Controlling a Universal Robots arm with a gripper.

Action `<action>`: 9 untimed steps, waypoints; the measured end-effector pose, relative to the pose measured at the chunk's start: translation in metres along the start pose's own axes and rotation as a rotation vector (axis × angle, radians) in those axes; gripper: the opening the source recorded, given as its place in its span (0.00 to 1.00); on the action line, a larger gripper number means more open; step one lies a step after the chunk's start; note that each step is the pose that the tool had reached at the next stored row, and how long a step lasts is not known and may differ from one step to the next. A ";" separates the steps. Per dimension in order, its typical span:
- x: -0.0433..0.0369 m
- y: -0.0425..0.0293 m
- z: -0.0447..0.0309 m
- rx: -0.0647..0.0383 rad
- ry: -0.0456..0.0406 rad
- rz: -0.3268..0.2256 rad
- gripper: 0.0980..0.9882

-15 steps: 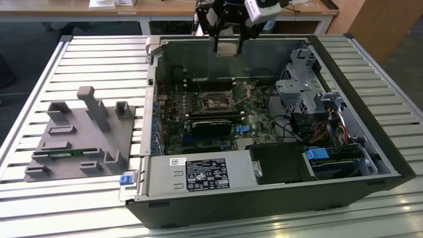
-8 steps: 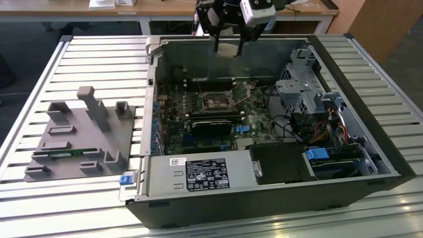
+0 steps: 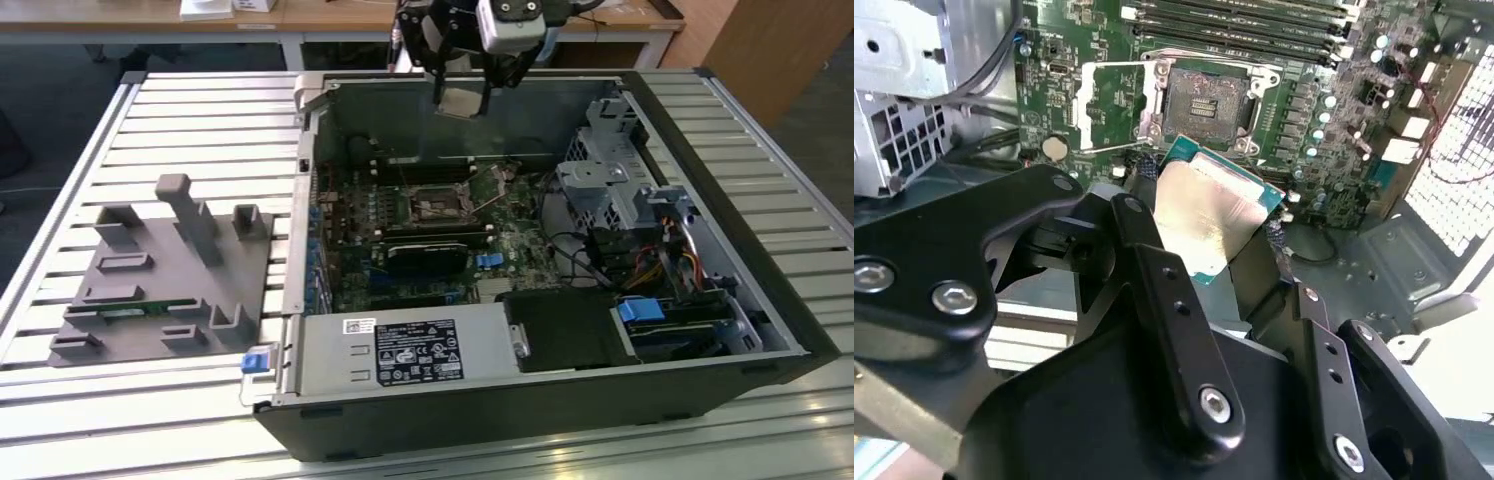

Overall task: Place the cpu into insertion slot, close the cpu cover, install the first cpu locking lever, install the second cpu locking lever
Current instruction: 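Place the cpu into insertion slot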

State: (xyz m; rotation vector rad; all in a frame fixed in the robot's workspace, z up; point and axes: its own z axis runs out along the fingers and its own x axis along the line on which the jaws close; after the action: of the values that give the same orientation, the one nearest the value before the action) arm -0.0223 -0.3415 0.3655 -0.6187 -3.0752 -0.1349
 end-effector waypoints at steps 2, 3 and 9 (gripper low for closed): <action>0.0002 -0.0002 0.0008 0.000 -0.0012 0.014 0.50; 0.0003 -0.0002 0.0011 0.000 -0.0019 0.022 0.50; 0.0003 -0.0004 0.0025 -0.001 -0.0072 0.085 0.50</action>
State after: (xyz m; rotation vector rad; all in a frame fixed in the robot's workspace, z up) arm -0.0227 -0.3415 0.3630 -0.7507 -3.0495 -0.1349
